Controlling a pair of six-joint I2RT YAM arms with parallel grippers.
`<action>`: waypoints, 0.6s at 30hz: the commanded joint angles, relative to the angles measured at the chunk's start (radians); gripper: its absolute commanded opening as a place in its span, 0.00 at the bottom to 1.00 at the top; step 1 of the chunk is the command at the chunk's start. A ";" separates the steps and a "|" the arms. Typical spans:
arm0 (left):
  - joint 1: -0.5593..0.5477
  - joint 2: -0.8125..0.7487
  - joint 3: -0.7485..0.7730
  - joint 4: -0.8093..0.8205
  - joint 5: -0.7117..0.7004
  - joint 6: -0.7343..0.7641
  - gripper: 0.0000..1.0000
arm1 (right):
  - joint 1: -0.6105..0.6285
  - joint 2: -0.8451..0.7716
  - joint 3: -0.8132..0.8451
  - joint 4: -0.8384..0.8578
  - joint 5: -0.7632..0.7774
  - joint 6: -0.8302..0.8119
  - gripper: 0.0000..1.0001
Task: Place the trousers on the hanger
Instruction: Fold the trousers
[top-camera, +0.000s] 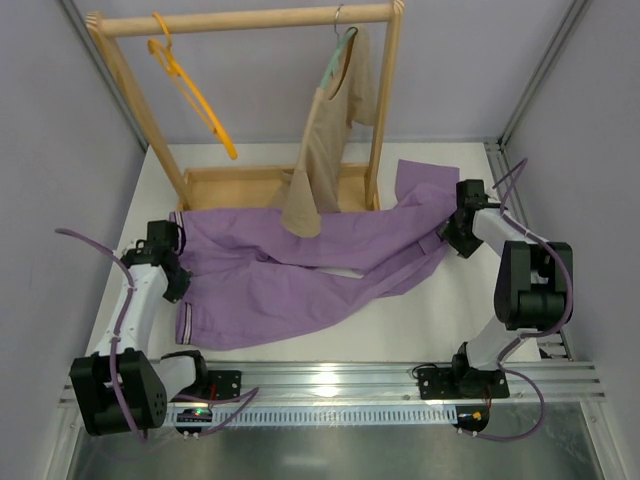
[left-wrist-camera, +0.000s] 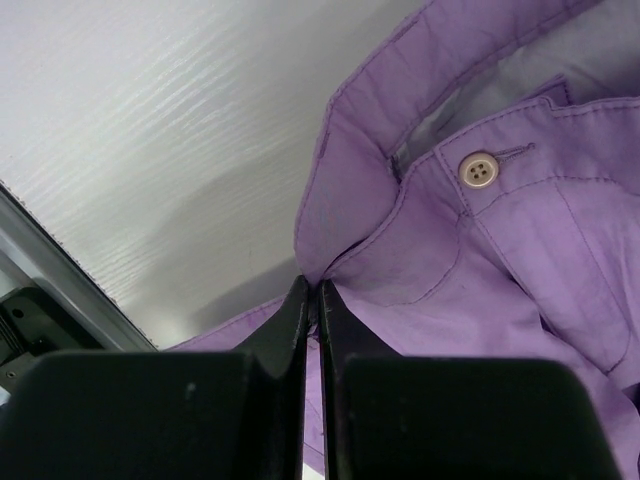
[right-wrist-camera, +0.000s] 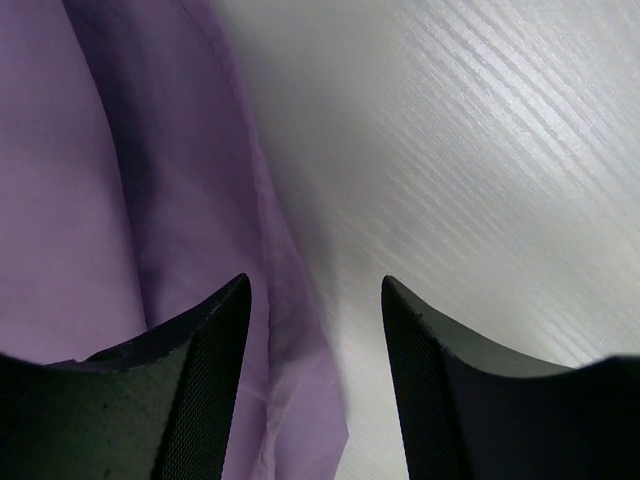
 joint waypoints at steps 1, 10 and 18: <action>0.017 0.037 0.039 0.036 -0.029 0.008 0.00 | -0.008 0.023 0.053 0.040 0.036 -0.002 0.57; 0.167 0.086 0.079 0.085 0.008 0.052 0.00 | -0.076 -0.156 0.110 -0.092 0.220 -0.002 0.04; 0.218 0.121 0.032 0.127 -0.012 0.089 0.00 | -0.099 -0.631 -0.244 -0.182 0.243 0.128 0.04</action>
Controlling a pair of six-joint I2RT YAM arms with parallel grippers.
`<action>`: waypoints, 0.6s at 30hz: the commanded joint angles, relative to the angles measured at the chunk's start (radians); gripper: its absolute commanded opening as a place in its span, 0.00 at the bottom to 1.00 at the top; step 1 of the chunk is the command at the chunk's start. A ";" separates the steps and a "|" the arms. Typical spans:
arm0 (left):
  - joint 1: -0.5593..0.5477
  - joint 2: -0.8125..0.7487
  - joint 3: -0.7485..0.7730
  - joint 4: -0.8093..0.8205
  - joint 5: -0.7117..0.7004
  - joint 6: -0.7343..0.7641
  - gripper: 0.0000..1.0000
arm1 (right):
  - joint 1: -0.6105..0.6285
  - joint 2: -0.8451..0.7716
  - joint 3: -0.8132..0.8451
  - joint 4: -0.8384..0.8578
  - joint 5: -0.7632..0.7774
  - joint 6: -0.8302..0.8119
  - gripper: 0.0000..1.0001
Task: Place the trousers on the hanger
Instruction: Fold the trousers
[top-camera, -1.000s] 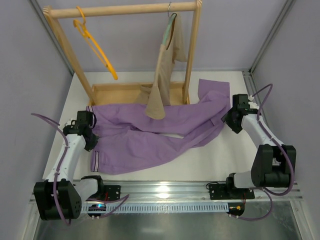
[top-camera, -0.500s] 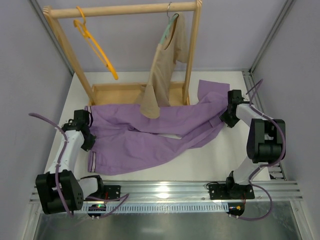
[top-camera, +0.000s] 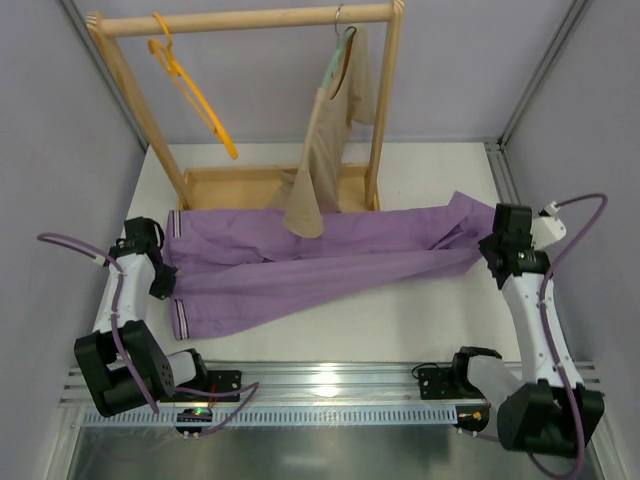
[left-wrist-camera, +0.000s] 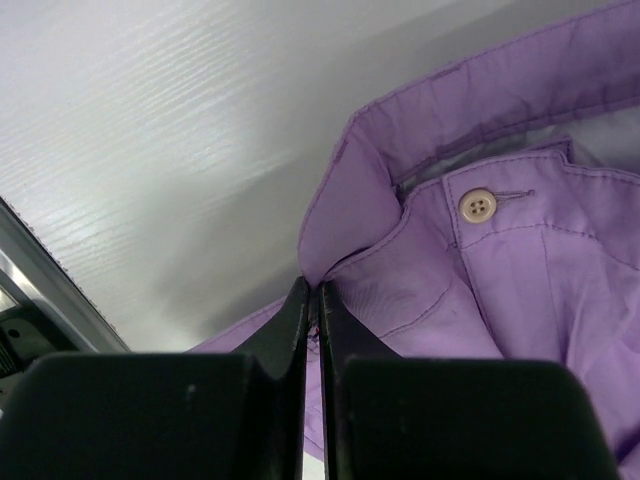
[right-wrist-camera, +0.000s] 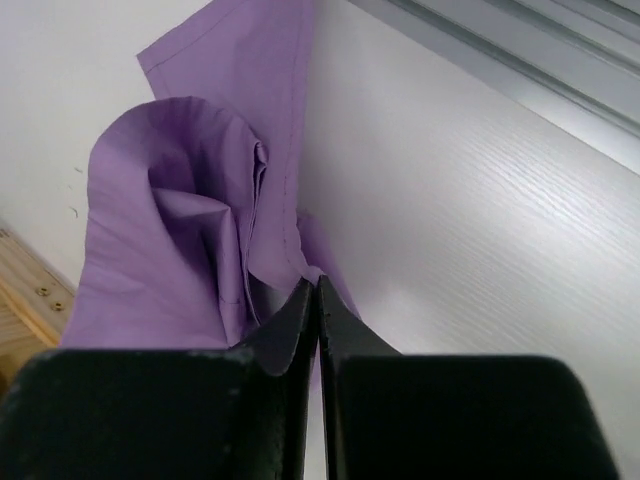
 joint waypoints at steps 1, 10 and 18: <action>0.036 0.014 -0.010 0.076 -0.070 0.046 0.00 | -0.019 -0.160 -0.223 -0.089 0.088 0.136 0.05; 0.111 0.014 0.039 0.058 -0.116 0.140 0.02 | -0.019 -0.413 -0.266 -0.285 0.149 0.293 0.44; 0.140 0.077 0.143 0.018 -0.078 0.181 0.39 | -0.020 -0.266 -0.143 -0.126 0.111 0.082 0.61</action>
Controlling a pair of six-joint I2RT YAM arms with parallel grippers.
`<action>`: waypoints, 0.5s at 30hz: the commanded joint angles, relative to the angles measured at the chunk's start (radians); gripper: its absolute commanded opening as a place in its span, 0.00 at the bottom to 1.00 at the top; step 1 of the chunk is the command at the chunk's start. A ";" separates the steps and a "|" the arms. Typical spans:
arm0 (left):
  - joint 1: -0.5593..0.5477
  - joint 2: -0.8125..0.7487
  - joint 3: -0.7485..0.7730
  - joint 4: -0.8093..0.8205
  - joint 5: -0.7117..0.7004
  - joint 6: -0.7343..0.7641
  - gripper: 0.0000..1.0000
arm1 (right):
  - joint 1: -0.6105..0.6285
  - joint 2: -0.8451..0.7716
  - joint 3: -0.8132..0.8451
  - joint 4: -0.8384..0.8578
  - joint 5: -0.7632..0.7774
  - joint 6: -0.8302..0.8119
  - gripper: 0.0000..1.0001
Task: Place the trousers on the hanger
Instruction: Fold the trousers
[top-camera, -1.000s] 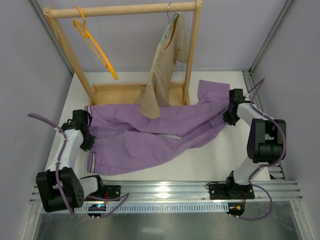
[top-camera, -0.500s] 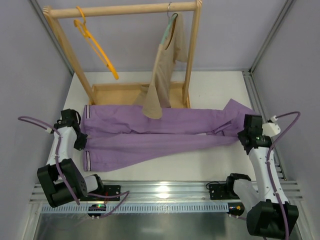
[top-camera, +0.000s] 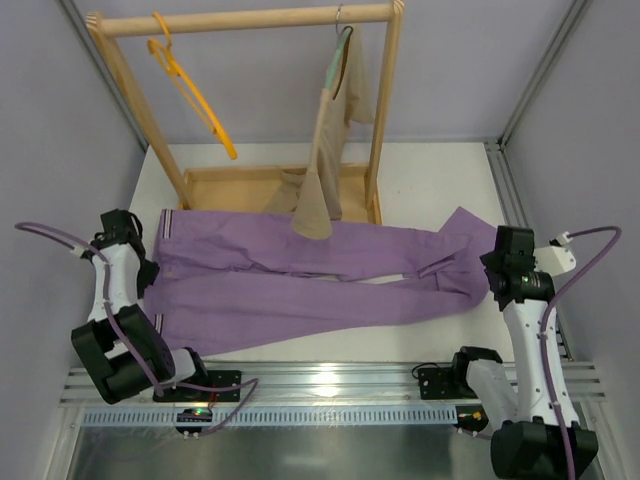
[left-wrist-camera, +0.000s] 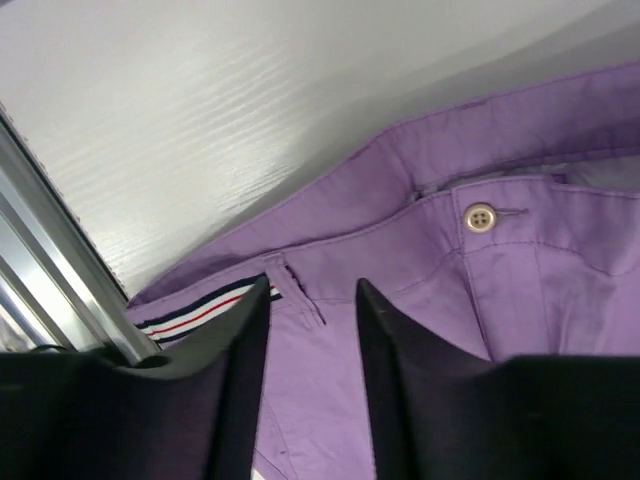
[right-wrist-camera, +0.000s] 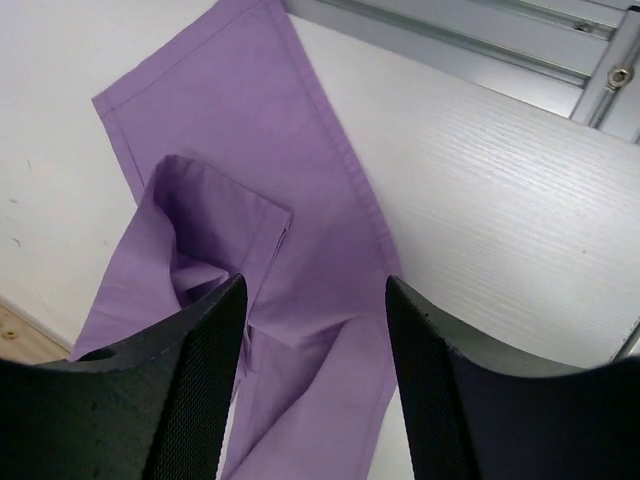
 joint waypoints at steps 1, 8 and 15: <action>0.009 0.001 0.077 0.005 0.017 0.035 0.44 | -0.008 0.150 0.050 0.151 -0.061 -0.156 0.61; 0.009 -0.123 0.021 0.108 0.269 0.064 0.75 | -0.252 0.424 0.076 0.372 -0.390 -0.374 0.62; 0.009 -0.129 -0.033 0.218 0.418 -0.005 0.75 | -0.387 0.629 0.174 0.445 -0.415 -0.399 0.62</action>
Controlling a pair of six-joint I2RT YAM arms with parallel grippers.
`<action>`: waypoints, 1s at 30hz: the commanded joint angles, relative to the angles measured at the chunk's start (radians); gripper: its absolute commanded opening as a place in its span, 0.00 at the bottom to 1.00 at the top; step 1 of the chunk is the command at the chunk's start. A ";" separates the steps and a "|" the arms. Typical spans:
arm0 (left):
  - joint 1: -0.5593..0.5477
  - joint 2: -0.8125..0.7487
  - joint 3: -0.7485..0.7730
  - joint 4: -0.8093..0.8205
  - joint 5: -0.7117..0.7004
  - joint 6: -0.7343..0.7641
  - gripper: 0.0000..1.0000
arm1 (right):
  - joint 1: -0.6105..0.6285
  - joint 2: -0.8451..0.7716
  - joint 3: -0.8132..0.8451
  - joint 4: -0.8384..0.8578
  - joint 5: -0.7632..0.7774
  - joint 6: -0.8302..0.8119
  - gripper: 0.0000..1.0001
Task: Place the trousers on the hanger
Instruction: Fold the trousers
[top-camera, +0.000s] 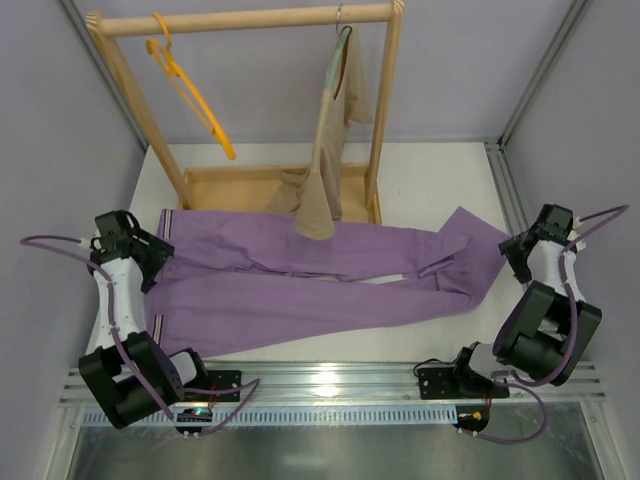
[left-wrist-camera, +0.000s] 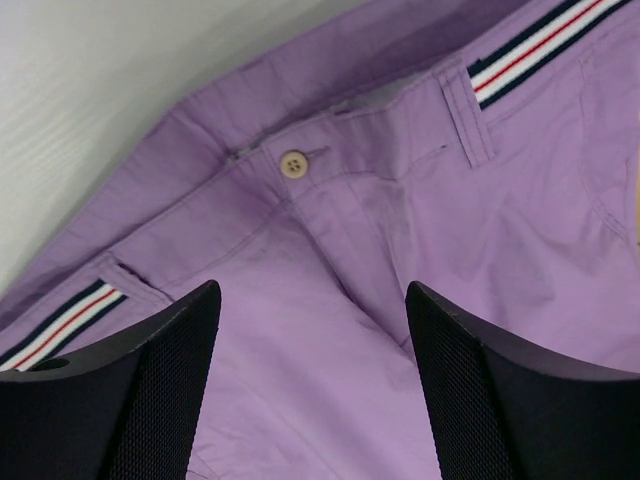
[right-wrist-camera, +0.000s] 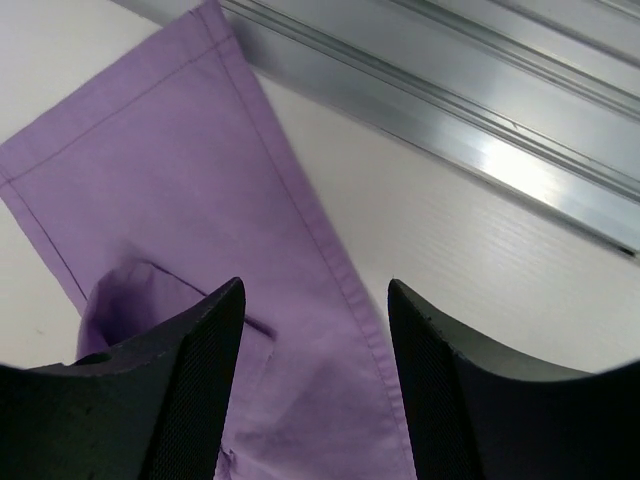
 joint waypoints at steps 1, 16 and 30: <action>0.006 0.009 -0.009 0.094 0.117 -0.037 0.75 | -0.009 0.093 0.100 0.092 -0.042 -0.063 0.62; 0.008 0.031 -0.019 0.132 0.043 -0.069 0.75 | 0.037 0.428 0.235 0.080 0.018 -0.076 0.61; 0.008 0.040 -0.027 0.147 0.022 -0.120 0.74 | 0.034 0.454 0.232 -0.069 0.174 -0.093 0.04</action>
